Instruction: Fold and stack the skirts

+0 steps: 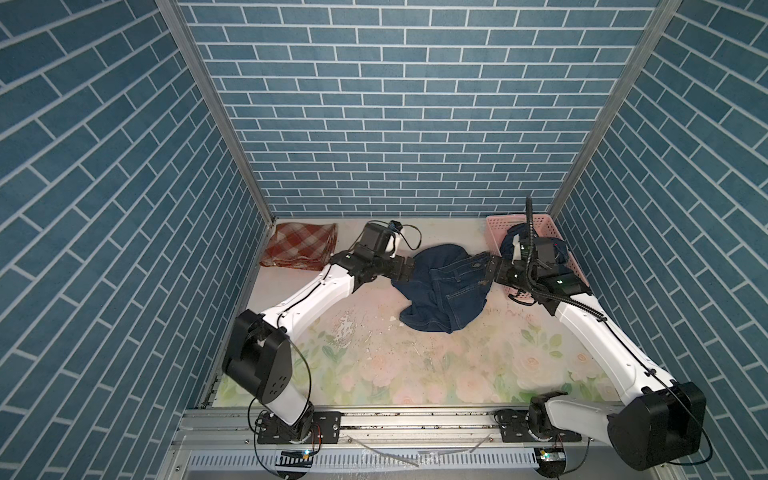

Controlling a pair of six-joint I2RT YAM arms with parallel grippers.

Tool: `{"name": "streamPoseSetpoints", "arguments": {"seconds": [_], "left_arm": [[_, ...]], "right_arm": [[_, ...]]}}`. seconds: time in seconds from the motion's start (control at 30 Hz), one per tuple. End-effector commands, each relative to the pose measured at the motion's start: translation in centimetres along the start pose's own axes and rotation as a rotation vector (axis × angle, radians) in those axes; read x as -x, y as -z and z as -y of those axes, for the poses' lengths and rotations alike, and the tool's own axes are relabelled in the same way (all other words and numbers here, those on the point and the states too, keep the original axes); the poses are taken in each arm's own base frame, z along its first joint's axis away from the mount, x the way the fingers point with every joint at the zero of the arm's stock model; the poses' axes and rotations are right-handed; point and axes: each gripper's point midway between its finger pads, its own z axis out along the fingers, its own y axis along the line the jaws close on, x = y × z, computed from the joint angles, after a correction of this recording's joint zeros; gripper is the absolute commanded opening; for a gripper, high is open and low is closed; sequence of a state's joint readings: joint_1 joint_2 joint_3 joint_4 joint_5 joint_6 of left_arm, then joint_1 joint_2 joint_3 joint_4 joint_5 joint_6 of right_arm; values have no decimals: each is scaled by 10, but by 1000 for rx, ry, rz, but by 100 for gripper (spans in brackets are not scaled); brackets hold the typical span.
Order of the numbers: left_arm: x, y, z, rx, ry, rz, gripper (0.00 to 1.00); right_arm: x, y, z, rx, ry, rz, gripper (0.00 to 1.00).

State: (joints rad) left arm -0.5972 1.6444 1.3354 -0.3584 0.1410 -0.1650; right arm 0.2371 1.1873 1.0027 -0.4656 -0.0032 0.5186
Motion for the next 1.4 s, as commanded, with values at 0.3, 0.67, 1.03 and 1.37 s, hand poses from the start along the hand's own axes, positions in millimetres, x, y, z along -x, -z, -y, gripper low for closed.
{"name": "streamPoseSetpoints", "arguments": {"seconds": [0.3, 0.67, 1.03, 1.37], "left_arm": [[-21, -112, 30, 88, 166, -91, 95], [-20, -191, 42, 49, 260, -128, 69], [48, -132, 55, -29, 224, -14, 0], [147, 33, 81, -225, -5, 166, 0]], "right_arm": [[-17, 28, 33, 55, -71, 35, 94], [-28, 32, 38, 48, -75, 37, 93], [-13, 35, 47, -10, -50, 103, 94], [21, 54, 30, 68, -7, 269, 98]]}}
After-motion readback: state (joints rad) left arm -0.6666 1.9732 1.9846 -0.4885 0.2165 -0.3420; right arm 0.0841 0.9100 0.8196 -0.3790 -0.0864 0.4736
